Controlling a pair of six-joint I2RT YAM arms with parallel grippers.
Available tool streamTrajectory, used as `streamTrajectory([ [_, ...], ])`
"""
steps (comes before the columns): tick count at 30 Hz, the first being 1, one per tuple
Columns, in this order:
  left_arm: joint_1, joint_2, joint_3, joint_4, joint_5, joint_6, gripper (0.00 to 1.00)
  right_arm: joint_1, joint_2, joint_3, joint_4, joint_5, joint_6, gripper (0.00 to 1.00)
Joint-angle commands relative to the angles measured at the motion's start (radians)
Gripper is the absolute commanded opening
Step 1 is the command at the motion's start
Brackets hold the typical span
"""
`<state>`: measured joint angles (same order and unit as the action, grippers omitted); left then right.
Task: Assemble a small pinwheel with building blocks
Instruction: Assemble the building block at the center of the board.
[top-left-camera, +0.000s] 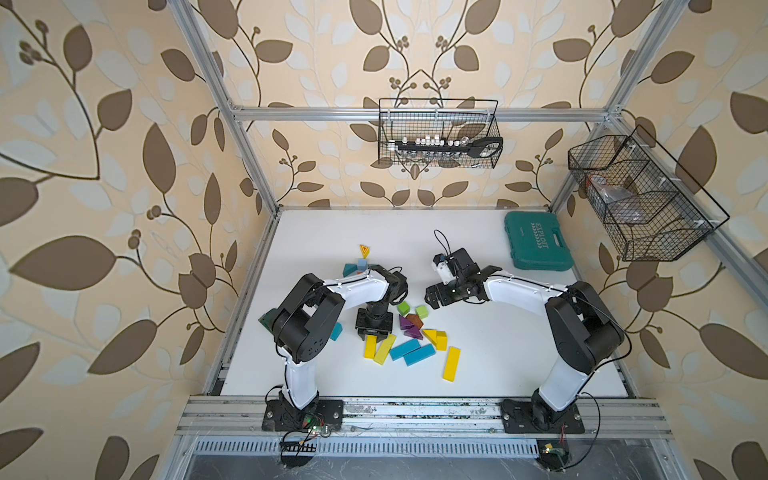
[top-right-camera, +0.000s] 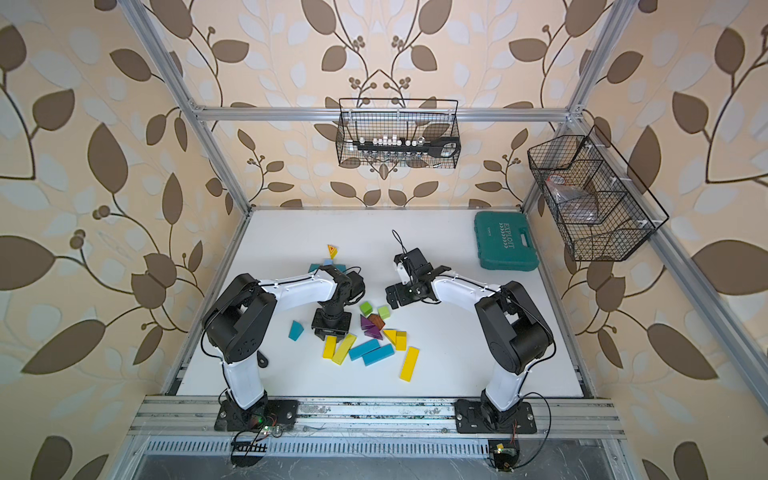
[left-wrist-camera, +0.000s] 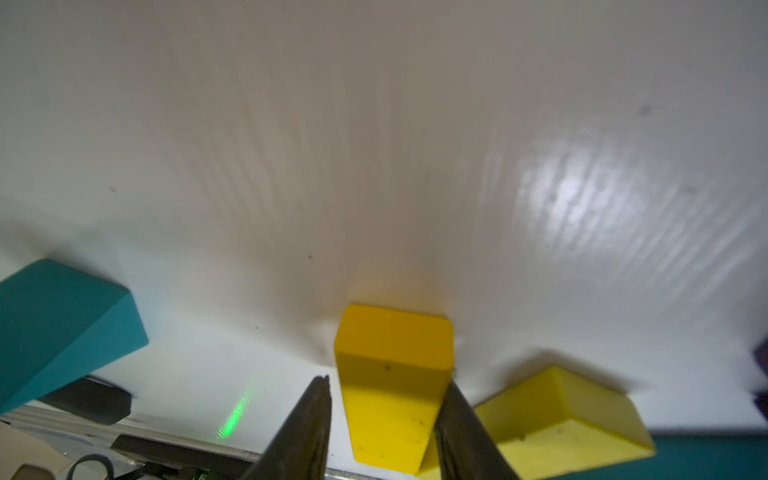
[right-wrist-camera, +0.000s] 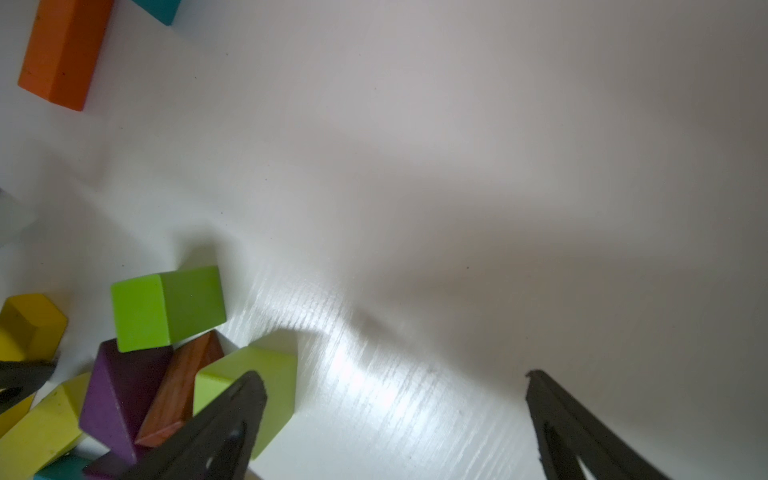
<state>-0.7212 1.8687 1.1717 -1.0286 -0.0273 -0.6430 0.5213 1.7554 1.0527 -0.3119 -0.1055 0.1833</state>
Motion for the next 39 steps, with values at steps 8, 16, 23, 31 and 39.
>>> streamTrajectory([
  [8, 0.087, 0.017, 0.025, -0.007, -0.085, -0.051, 0.23, -0.003, 0.009, -0.007, -0.007, 0.000, 0.005, 1.00],
  [16, 0.152, 0.069, 0.135, -0.010, -0.080, 0.005, 0.22, -0.003, 0.014, -0.005, -0.008, 0.006, 0.002, 1.00],
  [23, 0.225, 0.114, 0.203, -0.010, -0.079, 0.043, 0.25, -0.004, 0.026, -0.002, -0.010, 0.010, 0.001, 1.00],
  [31, 0.250, 0.165, 0.274, -0.027, -0.084, 0.084, 0.28, -0.005, 0.038, 0.004, -0.015, 0.016, -0.001, 1.00],
  [39, 0.253, 0.171, 0.266, -0.018, -0.080, 0.099, 0.31, -0.005, 0.044, 0.010, -0.015, 0.012, -0.001, 1.00],
])
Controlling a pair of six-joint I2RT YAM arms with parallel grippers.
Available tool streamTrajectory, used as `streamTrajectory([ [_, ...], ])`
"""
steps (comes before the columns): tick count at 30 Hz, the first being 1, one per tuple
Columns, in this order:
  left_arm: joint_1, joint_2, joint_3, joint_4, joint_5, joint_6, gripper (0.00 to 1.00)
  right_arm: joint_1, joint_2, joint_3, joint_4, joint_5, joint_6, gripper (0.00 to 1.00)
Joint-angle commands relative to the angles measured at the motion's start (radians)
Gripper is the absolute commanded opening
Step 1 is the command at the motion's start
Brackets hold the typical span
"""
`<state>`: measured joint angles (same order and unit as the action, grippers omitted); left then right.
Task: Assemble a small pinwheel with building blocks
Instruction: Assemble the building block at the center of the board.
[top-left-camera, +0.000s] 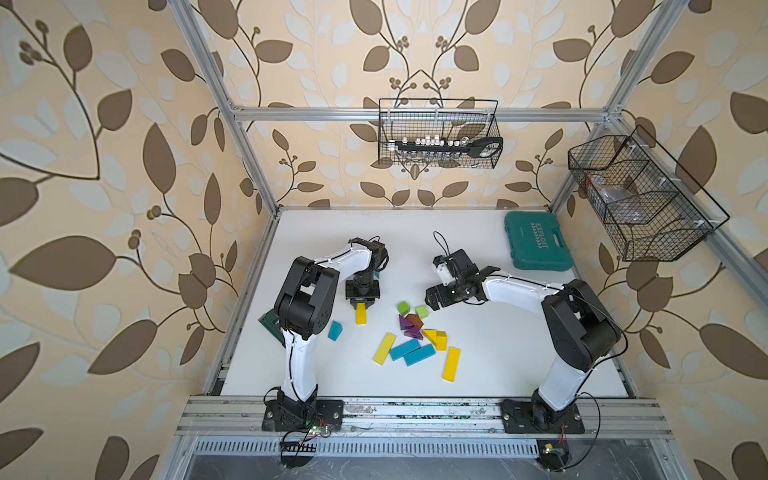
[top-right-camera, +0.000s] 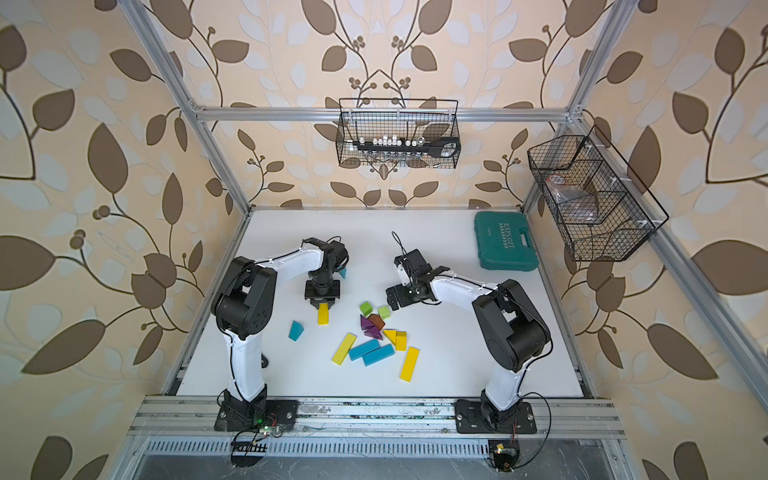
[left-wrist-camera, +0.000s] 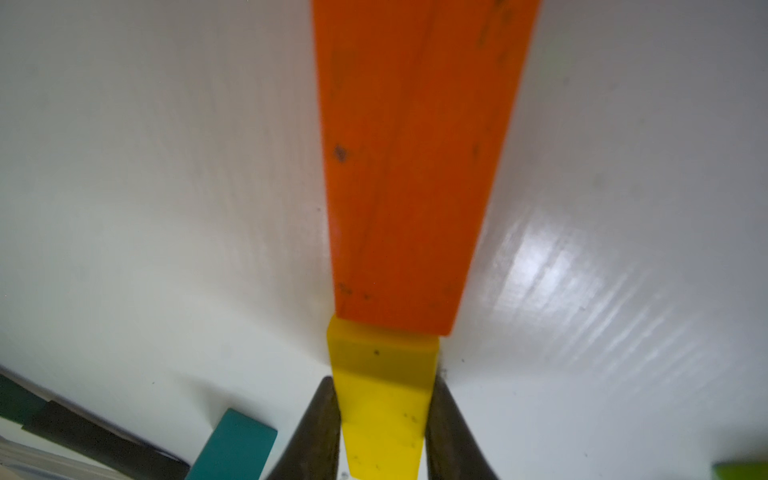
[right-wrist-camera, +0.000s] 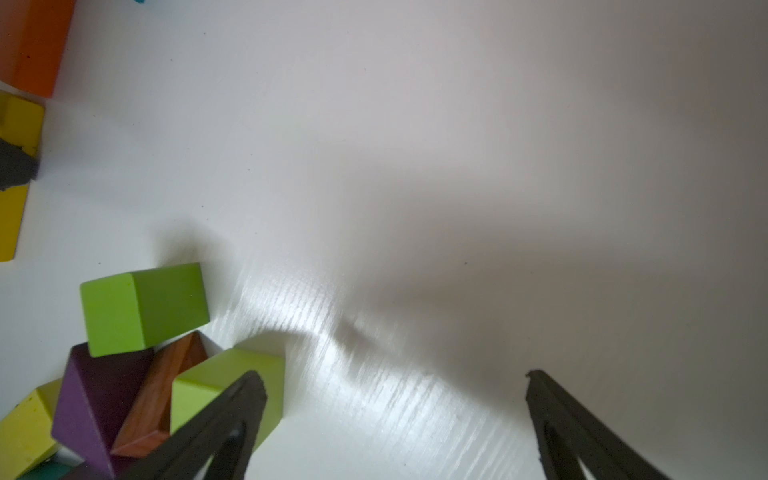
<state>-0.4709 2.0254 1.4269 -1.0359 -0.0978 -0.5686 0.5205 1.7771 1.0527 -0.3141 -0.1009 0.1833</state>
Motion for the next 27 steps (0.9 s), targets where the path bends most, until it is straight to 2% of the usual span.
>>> streamTrajectory([
  [1, 0.004, 0.018, 0.015, -0.009, -0.007, 0.026, 0.31, -0.004, 0.024, 0.009, -0.013, 0.006, -0.001, 1.00],
  [27, 0.020, 0.078, 0.084, -0.030, -0.004, 0.045, 0.35, -0.005, 0.025, 0.010, -0.015, 0.006, -0.002, 1.00],
])
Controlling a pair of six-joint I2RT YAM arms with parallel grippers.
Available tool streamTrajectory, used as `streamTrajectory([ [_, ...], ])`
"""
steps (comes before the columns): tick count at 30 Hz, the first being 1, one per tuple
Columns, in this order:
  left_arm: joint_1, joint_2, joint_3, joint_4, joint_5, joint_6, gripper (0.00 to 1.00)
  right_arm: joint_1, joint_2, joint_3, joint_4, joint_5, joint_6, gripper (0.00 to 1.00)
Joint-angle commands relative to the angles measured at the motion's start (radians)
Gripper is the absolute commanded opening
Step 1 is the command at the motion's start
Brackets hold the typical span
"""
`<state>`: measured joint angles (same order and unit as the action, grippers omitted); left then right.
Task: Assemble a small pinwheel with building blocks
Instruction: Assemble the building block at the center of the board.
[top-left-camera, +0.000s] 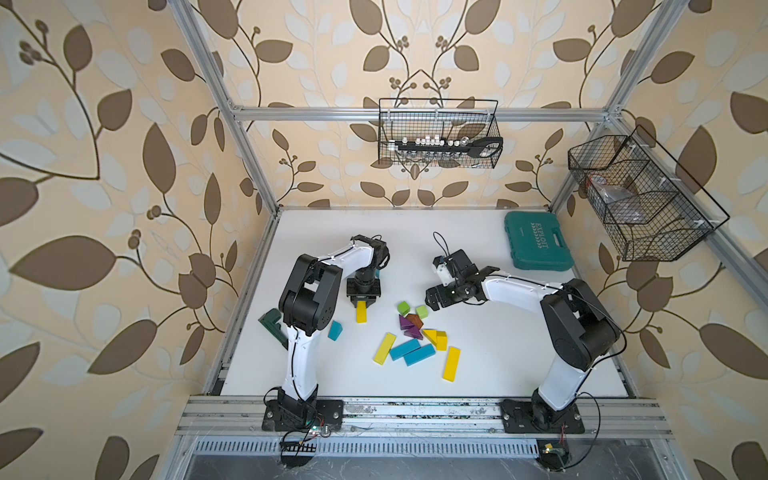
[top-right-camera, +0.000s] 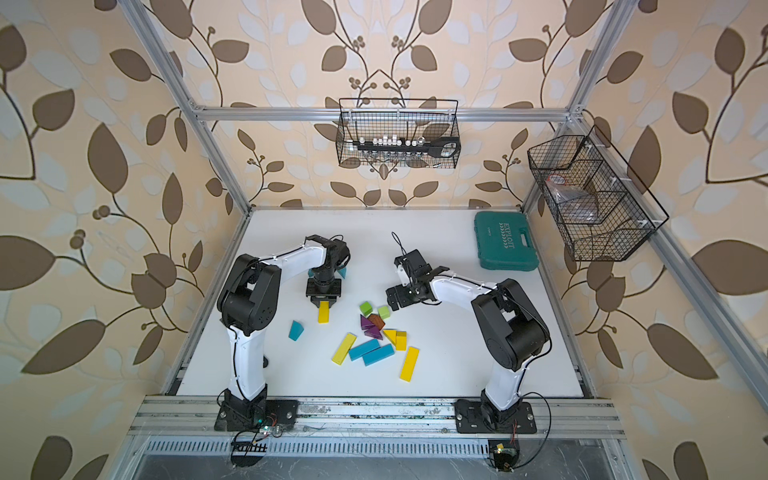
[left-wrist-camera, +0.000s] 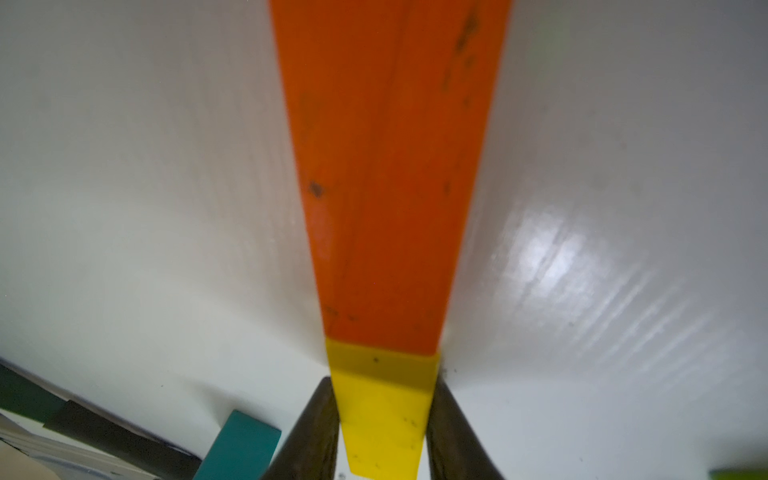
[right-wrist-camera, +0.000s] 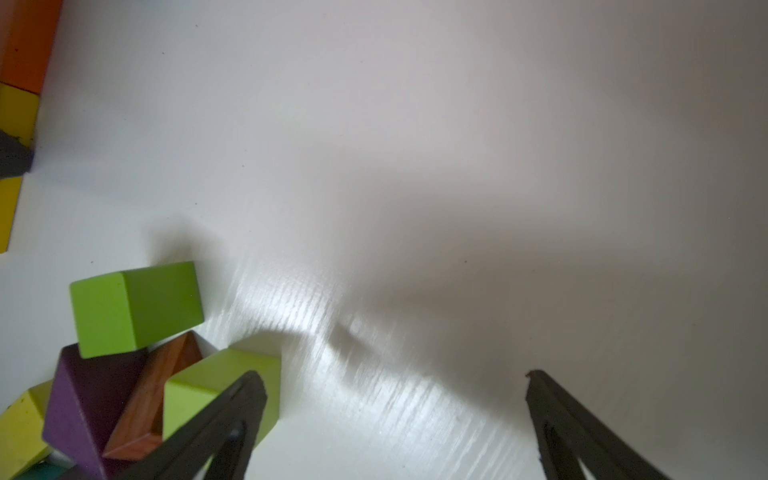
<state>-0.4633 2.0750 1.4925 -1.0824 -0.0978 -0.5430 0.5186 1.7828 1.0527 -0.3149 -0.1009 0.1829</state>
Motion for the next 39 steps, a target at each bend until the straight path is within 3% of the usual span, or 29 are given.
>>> streamTrajectory([
  [1, 0.014, 0.029, 0.017, 0.016, -0.007, 0.020, 0.35, -0.003, 0.020, 0.010, -0.016, 0.006, -0.002, 1.00],
  [13, 0.017, 0.000, 0.021, -0.004, -0.006, 0.012, 0.49, -0.003, -0.002, 0.009, -0.019, 0.007, 0.001, 1.00],
  [20, 0.009, -0.172, -0.021, -0.024, 0.050, -0.027, 0.57, 0.011, -0.122, -0.004, -0.045, 0.058, 0.045, 0.96],
  [25, 0.012, -0.400, -0.145, -0.007, 0.034, -0.091, 0.73, 0.134, -0.186, 0.005, -0.076, 0.161, 0.045, 0.88],
  [29, 0.020, -0.535, -0.261, -0.029, -0.009, -0.169, 0.83, 0.258, -0.129, 0.066, -0.117, 0.235, 0.048, 0.77],
  [34, 0.064, -0.656, -0.380, -0.039, -0.030, -0.211, 0.92, 0.349, -0.024, 0.166, -0.176, 0.319, 0.047, 0.75],
  [39, 0.094, -0.704, -0.438, -0.030, -0.036, -0.215, 0.95, 0.368, 0.055, 0.226, -0.193, 0.342, 0.051, 0.73],
])
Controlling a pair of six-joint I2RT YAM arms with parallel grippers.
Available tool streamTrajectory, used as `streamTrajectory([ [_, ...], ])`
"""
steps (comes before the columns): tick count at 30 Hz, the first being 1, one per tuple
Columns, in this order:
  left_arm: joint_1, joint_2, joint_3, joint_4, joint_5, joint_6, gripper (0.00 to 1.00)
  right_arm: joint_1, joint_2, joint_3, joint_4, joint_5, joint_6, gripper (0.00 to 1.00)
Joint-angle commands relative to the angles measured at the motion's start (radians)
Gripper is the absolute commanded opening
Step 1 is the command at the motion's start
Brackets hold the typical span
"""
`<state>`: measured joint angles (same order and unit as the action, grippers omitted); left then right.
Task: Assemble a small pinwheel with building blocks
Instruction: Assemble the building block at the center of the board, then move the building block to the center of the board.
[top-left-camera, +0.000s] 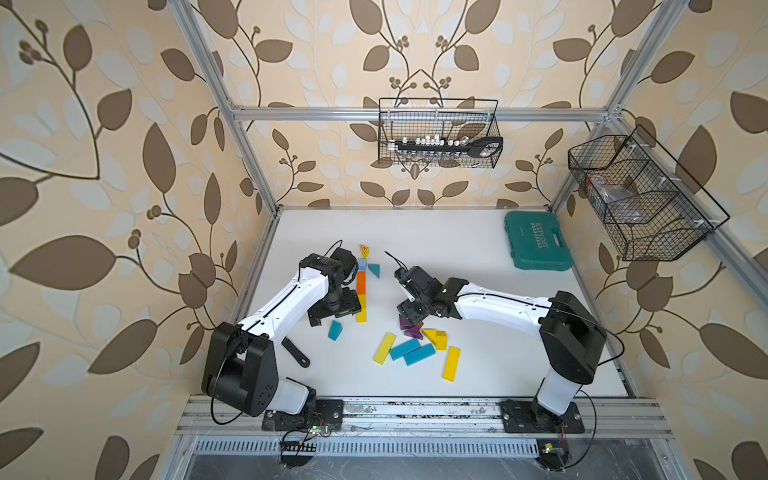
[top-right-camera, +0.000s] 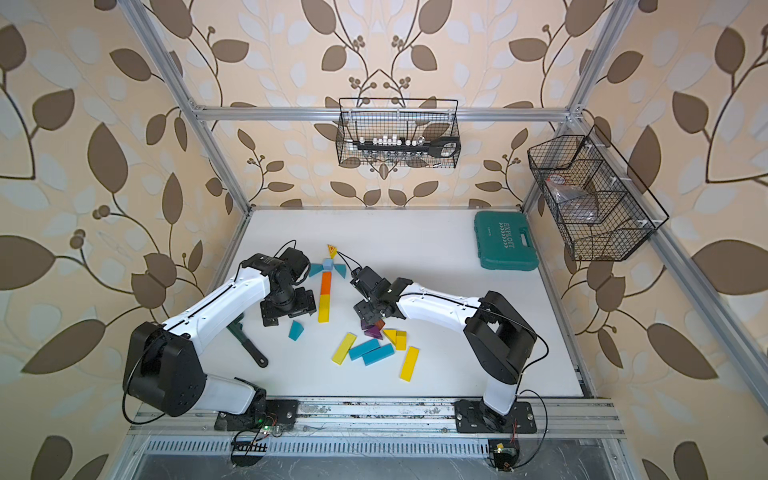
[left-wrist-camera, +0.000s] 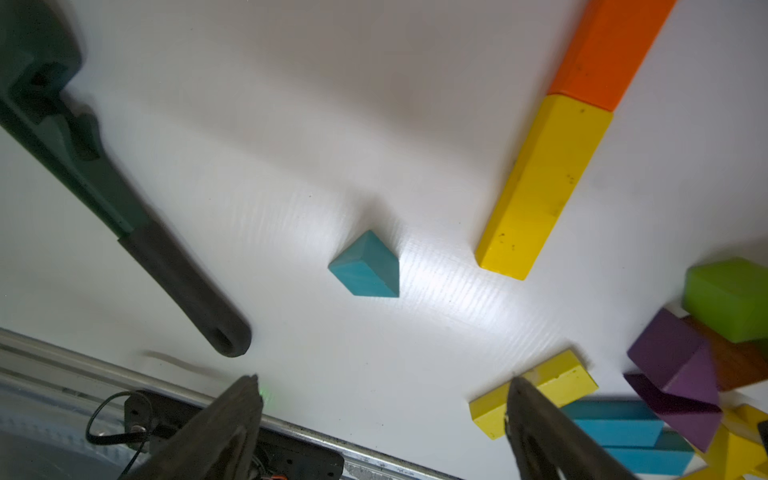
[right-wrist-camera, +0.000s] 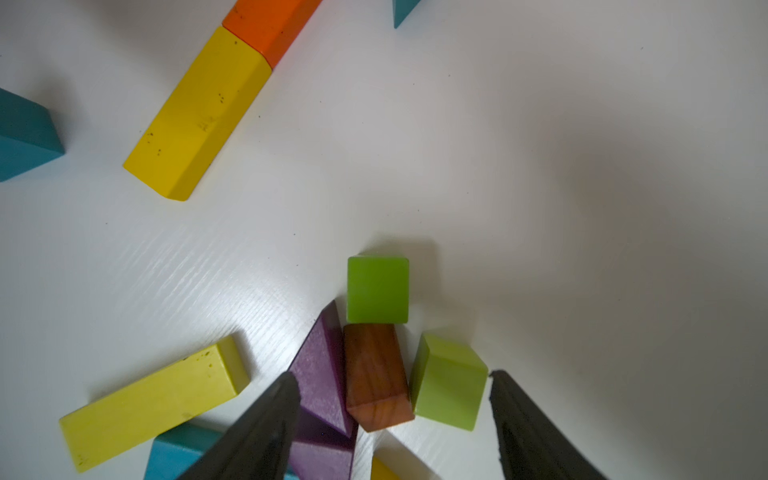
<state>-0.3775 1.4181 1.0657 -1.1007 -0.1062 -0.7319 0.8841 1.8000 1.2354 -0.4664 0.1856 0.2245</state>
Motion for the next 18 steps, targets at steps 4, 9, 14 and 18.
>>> streamTrajectory([
  [4, 0.029, -0.064, -0.031, 0.002, -0.032, -0.019, 0.99, 0.004, 0.109, 0.103, -0.057, 0.036, 0.009, 0.69],
  [9, 0.044, -0.065, -0.042, 0.021, -0.027, -0.002, 0.99, 0.006, 0.187, 0.168, -0.080, 0.026, 0.007, 0.67],
  [14, 0.051, -0.067, -0.044, 0.024, -0.035, 0.002, 0.99, 0.005, 0.239, 0.208, -0.097, 0.022, 0.010, 0.51],
  [18, 0.055, -0.066, -0.042, 0.015, -0.057, -0.010, 0.99, 0.002, 0.261, 0.228, -0.107, 0.028, 0.007, 0.24],
])
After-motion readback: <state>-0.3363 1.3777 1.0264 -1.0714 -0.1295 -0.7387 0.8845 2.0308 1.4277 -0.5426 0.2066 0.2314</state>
